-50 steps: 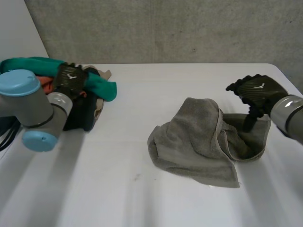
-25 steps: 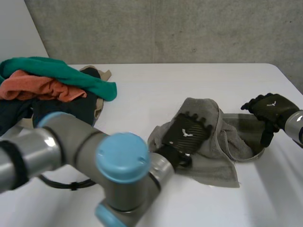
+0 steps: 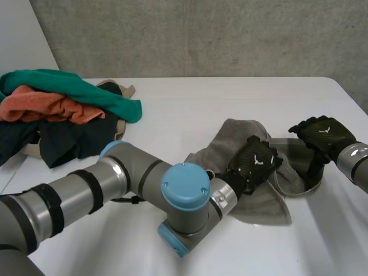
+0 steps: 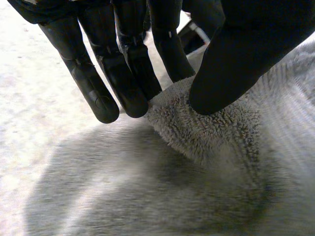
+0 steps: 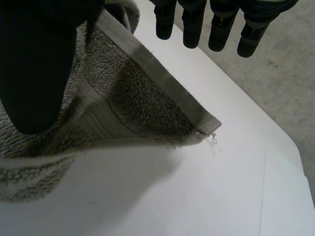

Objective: Fold the laundry.

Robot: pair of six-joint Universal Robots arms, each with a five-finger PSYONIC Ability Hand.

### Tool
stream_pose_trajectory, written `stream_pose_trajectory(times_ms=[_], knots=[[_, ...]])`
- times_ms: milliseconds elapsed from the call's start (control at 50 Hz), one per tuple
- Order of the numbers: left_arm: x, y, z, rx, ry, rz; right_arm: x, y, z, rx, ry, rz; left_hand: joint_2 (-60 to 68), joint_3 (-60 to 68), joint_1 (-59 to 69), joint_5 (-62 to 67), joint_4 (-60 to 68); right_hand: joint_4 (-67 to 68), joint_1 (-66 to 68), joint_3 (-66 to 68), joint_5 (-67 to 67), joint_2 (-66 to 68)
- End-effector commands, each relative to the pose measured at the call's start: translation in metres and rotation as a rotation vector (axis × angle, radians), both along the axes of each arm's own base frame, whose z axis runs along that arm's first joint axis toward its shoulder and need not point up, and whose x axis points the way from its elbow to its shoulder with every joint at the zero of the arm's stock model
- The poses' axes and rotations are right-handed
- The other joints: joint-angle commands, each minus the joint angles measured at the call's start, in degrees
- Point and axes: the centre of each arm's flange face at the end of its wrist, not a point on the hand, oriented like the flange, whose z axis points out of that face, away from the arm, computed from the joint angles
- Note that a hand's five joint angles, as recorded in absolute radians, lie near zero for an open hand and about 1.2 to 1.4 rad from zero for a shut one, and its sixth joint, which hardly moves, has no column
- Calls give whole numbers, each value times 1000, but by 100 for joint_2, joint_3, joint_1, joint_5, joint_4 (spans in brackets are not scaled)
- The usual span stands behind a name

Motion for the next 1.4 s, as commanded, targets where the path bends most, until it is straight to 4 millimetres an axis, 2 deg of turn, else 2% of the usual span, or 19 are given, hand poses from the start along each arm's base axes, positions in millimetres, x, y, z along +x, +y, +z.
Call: stream_pose_trajectory(times_ms=[20, 60, 120, 160, 280, 320, 400, 560, 640, 740, 840, 920, 1000, 1080, 1100, 1180, 1240, 1300, 1400], knots=[[22, -14, 54, -42, 59, 153, 5, -12, -15, 15, 9, 4, 1187, 1202, 1378, 1443, 1144, -176, -260, -177, -263, -197], [32, -19, 58, -39, 53, 177, 5, -15, -17, 20, 9, 2, 1187, 1202, 1378, 1443, 1144, -169, -254, -170, -257, -190], [56, -31, 73, -40, 42, 234, 6, -20, -18, 12, 18, 4, 1187, 1202, 1378, 1443, 1144, 2918, 2833, 2917, 2830, 2897], [74, -37, 81, -40, 27, 270, 6, -23, -16, 5, 16, 3, 1187, 1202, 1378, 1443, 1144, 6529, 6445, 6528, 6442, 6508], [121, -46, 105, -53, 17, 358, 6, -18, -5, -14, 6, 1, 1187, 1202, 1378, 1443, 1144, 6824, 6740, 6823, 6737, 6803], [131, -48, 114, -60, 29, 382, 5, -13, 14, -49, -3, -2, 1187, 1202, 1378, 1443, 1144, 6824, 6740, 6823, 6737, 6803], [159, -48, 146, -101, 77, 434, 4, 16, 86, -156, 2, 8, 1187, 1202, 1378, 1443, 1144, 6824, 6740, 6823, 6737, 6803], [196, -55, 198, -163, 160, 488, -1, 61, 183, -295, 0, 12, 1187, 1202, 1378, 1443, 1144, 6824, 6740, 6823, 6737, 6803], [214, -75, 210, -170, 187, 556, -1, 71, 202, -322, 25, 20, 1187, 1202, 1378, 1443, 1144, 6824, 6740, 6823, 6737, 6803], [229, -97, 202, -124, 175, 614, 1, 62, 177, -226, 82, 39, 1187, 1202, 1378, 1443, 1144, 6824, 6740, 6823, 6737, 6803], [222, -130, 143, 1, 75, 630, 9, 36, 132, -89, 99, 58, 1187, 1202, 1378, 1443, 1144, 6824, 6740, 6823, 6737, 6803], [213, -152, 135, 0, 78, 628, 20, 9, 115, -89, 66, 27, 1187, 1202, 1378, 1443, 1144, 6824, 6740, 6823, 6737, 6803], [198, -188, 160, -95, 162, 627, 38, -24, 128, -250, -57, -30, 1187, 1202, 1378, 1443, 1144, 6824, 6740, 6823, 6737, 6803], [187, -206, 216, -252, 309, 600, 52, -40, 172, -517, -234, -60, 1187, 1202, 1378, 1443, 1144, 6824, 6740, 6823, 6737, 6803], [185, -208, 243, -330, 389, 586, 54, -43, 187, -615, -305, -65, 1187, 1202, 1378, 1443, 1144, 6824, 6740, 6823, 6737, 6803], [190, -209, 283, -443, 565, 560, 52, -41, 213, -783, -405, -61, 1187, 1202, 1378, 1443, 1144, 6824, 6740, 6823, 6737, 6803], [194, -207, 296, -471, 620, 551, 46, -31, 222, -805, -407, -57, 1187, 1202, 1378, 1443, 1144, 6824, 6740, 6823, 6737, 6803], [194, -204, 278, -404, 578, 557, 43, -16, 222, -773, -394, -51, 1187, 1202, 1378, 1443, 1144, 6824, 6740, 6823, 6737, 6803], [190, -200, 223, -265, 466, 573, 48, -1, 173, -529, -334, 14, 1187, 1202, 1378, 1443, 1144, 6824, 6740, 6823, 6737, 6803]])
